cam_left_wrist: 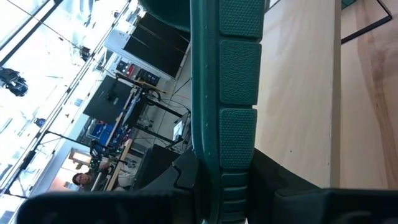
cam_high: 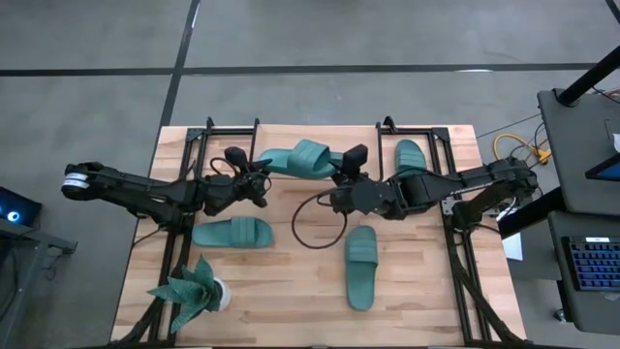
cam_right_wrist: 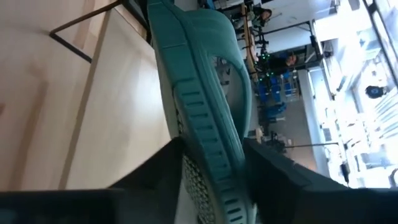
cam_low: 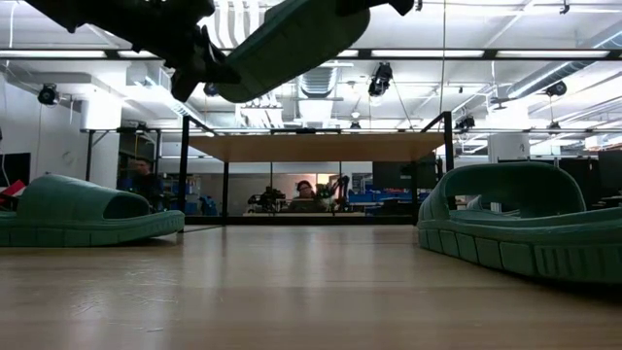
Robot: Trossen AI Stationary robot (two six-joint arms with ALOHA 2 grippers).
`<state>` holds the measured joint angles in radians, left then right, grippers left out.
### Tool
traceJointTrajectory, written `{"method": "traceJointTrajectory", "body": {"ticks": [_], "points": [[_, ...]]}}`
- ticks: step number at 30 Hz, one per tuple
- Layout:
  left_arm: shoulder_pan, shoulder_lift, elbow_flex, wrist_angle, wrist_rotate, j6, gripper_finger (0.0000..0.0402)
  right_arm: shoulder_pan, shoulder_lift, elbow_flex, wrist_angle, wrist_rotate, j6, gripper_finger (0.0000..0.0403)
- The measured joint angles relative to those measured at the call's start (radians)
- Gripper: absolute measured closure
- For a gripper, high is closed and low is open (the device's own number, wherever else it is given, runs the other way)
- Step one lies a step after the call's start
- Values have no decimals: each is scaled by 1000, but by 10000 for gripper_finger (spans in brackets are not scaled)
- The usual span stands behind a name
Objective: Pick and place slides into the shelf
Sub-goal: Put the green slide on the shelf
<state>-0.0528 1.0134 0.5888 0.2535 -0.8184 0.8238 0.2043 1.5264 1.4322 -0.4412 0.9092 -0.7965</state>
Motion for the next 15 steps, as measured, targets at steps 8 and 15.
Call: {"method": "traceJointTrajectory", "body": {"ticks": [8,15], "points": [[1,0,0,5,-2,-1,348,-2,0,0,-22,-8,45,370],[1,0,0,22,1,-7,279,-2,0,0,-19,-5,56,370]]}}
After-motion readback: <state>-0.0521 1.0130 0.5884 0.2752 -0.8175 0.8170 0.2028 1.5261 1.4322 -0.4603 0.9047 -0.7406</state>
